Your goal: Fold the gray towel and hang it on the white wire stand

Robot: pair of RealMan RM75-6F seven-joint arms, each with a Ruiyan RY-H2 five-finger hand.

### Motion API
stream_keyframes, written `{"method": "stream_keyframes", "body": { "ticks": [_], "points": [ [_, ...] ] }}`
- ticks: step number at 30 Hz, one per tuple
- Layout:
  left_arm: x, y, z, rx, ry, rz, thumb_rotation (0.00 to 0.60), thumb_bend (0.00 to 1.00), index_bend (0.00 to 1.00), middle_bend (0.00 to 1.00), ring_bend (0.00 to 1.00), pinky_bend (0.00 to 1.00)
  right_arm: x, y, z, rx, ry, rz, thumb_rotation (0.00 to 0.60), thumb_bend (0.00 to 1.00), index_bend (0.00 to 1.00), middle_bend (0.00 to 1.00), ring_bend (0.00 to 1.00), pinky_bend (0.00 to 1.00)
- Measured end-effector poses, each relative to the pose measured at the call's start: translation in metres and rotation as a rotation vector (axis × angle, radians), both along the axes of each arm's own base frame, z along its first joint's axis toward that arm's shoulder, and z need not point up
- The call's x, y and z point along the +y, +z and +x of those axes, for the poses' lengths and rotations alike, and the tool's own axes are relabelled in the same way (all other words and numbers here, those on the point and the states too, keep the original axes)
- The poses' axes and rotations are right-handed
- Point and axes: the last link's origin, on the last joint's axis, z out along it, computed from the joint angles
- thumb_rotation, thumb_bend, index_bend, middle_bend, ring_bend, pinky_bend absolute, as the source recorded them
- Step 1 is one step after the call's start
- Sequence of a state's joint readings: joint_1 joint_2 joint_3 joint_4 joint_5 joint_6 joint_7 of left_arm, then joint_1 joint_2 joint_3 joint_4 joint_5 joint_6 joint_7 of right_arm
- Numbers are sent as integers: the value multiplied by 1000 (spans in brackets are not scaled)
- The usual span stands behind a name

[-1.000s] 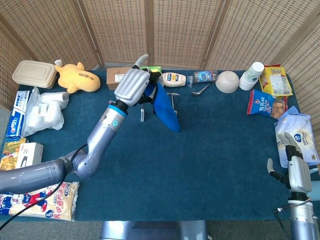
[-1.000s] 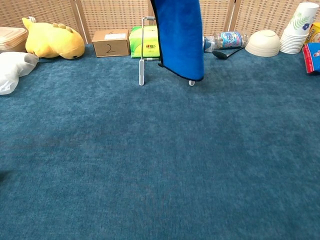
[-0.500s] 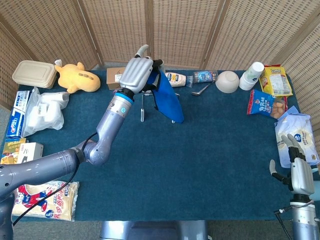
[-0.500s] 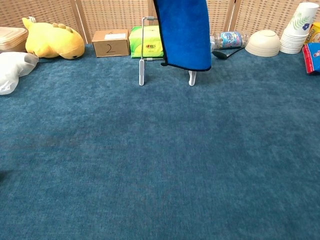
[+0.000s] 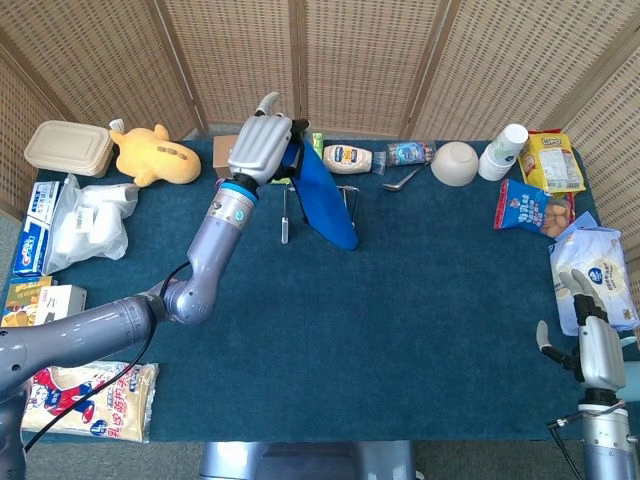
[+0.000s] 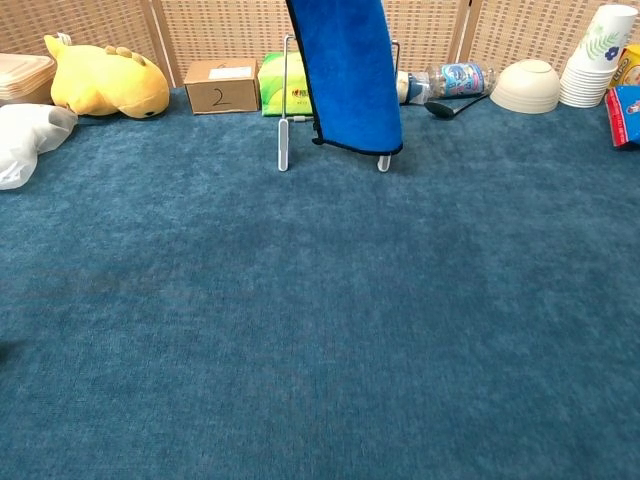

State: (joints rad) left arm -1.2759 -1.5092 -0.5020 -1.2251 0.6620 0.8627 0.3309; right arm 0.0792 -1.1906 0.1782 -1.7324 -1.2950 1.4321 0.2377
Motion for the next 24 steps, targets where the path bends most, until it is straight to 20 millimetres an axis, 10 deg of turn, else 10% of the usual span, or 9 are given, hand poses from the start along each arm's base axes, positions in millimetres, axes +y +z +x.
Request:
{"method": "stream_keyframes", "body": {
  "ticks": [24],
  "points": [
    [45, -40, 16, 147, 61, 133, 600, 653, 772, 520, 333, 0, 9, 6, -4, 11, -28, -9, 600, 471, 14, 0, 0, 0]
  ]
}}
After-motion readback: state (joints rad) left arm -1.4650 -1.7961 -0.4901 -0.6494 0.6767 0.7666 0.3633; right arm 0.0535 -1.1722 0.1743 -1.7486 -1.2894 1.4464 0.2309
